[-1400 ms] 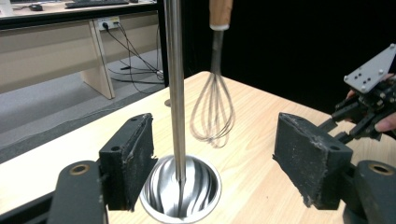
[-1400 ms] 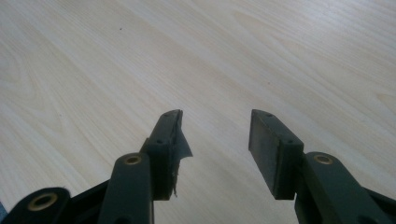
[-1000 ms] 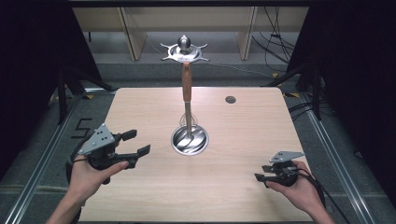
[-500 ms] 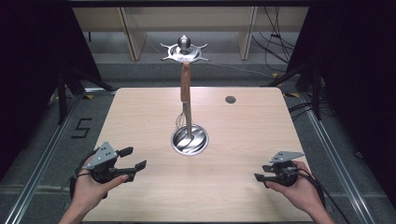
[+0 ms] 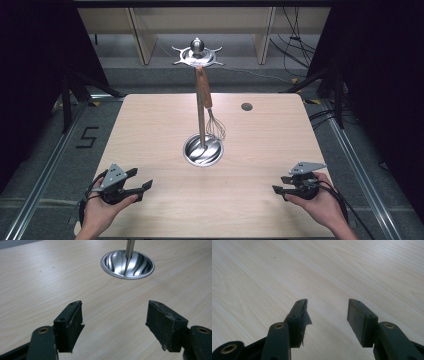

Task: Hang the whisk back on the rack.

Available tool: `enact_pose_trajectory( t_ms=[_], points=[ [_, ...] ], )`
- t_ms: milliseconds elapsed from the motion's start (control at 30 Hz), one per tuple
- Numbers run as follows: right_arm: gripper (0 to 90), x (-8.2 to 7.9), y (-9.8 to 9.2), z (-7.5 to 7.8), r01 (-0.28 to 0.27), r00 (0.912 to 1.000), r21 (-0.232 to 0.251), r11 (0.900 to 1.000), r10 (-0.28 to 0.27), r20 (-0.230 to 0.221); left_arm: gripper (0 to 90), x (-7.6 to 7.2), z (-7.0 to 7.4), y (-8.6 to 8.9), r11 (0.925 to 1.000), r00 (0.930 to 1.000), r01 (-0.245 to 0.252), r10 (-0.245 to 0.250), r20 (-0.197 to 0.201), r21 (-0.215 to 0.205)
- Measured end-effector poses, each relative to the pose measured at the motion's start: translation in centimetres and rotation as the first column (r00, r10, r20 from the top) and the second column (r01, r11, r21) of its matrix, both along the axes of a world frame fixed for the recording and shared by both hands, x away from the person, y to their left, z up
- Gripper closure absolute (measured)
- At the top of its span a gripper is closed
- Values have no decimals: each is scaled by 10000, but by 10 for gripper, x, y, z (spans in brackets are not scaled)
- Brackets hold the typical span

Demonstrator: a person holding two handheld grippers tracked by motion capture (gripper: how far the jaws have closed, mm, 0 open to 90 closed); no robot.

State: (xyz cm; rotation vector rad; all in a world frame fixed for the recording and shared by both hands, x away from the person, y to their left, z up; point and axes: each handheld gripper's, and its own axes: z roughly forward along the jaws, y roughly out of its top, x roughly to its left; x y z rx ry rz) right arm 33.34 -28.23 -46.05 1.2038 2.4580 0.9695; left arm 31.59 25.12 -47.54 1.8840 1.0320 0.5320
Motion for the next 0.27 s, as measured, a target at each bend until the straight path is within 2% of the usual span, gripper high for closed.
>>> enact_pose_trajectory(
  t_ms=[33, 67, 133, 200, 267],
  points=[
    [508, 1, 0, -2, -46, 9996, -79, 10000, 48, 264, 284, 0, -2, 1, 10000, 10000, 7, -7, 16, 35],
    [507, 1, -1, -2, 14, 9996, -108, 9999, -11, 294, 285, 0, -2, 1, 10000, 9999, -41, 41, -91, 51],
    [507, 1, -1, -2, -68, 9994, -130, 9999, 72, 338, 285, 0, -3, -1, 9999, 10000, -40, 41, -59, 128],
    [505, 0, 0, 0, 37, 10000, -146, 9999, -37, -1, 285, 0, -3, -2, 10000, 10000, -38, 38, -6, 23],
    [504, 0, 0, 0, 43, 10000, -122, 9999, -43, 56, 284, 0, -2, -2, 10000, 10000, -47, 47, -17, 67]
  ],
)
